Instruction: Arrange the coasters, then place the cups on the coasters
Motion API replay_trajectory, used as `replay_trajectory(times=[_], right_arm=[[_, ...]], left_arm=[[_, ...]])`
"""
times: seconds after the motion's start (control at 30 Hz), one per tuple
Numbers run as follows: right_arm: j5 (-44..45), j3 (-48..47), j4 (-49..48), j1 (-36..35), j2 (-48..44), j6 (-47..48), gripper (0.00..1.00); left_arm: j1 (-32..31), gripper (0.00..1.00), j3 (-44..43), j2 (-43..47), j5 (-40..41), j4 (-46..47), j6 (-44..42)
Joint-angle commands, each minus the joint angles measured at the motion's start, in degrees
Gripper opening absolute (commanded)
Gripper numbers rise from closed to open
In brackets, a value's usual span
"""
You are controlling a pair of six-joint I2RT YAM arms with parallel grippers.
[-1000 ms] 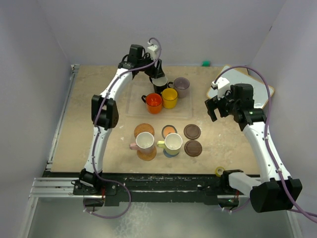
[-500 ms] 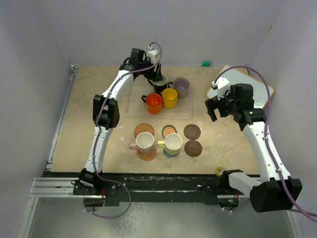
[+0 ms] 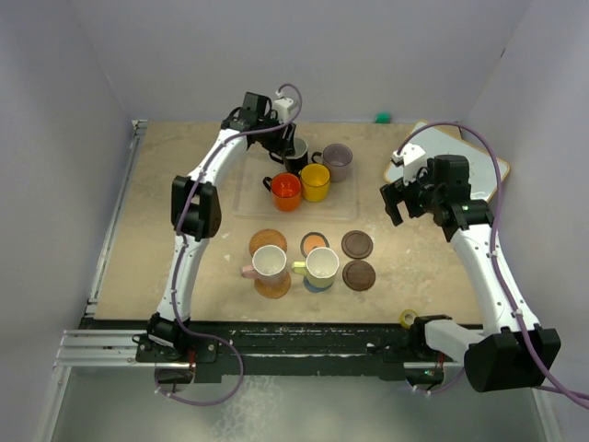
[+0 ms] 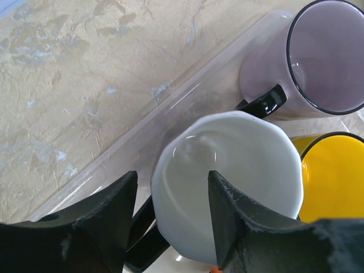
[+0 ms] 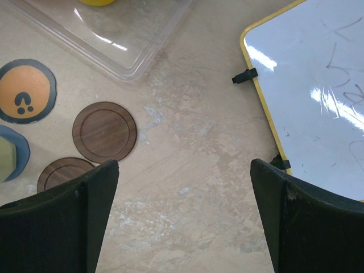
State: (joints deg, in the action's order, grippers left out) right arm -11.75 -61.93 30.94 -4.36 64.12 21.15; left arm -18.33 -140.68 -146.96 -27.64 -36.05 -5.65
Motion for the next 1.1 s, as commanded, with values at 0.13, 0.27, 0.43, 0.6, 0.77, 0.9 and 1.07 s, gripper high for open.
replay_trajectory(times=[0.13,0.27,0.43,0.6,0.77,0.9,1.07], right_arm=[[-1.2,-2.3,-0.5,0.3,-0.6,-0.2,1.0],[-1.2,-2.2,-0.4,0.3,-0.5,-0.1,1.0],[-1.2,-2.3,-0.3,0.3,-0.4,0.0,1.0],[-1.3,-2.3,-0.2,0.3,-0.1,0.0,1.0],[-1.3,-2.3,-0.1,0.3,-0.2,0.1,1.0],[-1.3,-2.3,-0.1,0.3,-0.1,0.1,1.0],[-1.3,-2.3,-0.1,0.3,-0.2,0.1,1.0]], left_arm=[[0.3,0.46,-2.5,5.0,1.9,-3.0,-2.8],[0.2,0.46,-3.6,4.0,2.0,-2.7,-2.7],[0.2,0.37,-4.2,3.1,2.6,-1.9,-2.7],[0.0,0.31,-4.1,2.6,2.7,-0.8,-2.7],[-0.6,0.29,-4.4,2.0,3.4,-0.3,-3.3],[-0.9,0.27,-4.4,1.7,3.7,0.0,-3.7],[-1.1,0.21,-4.5,1.5,4.2,0.5,-3.8]])
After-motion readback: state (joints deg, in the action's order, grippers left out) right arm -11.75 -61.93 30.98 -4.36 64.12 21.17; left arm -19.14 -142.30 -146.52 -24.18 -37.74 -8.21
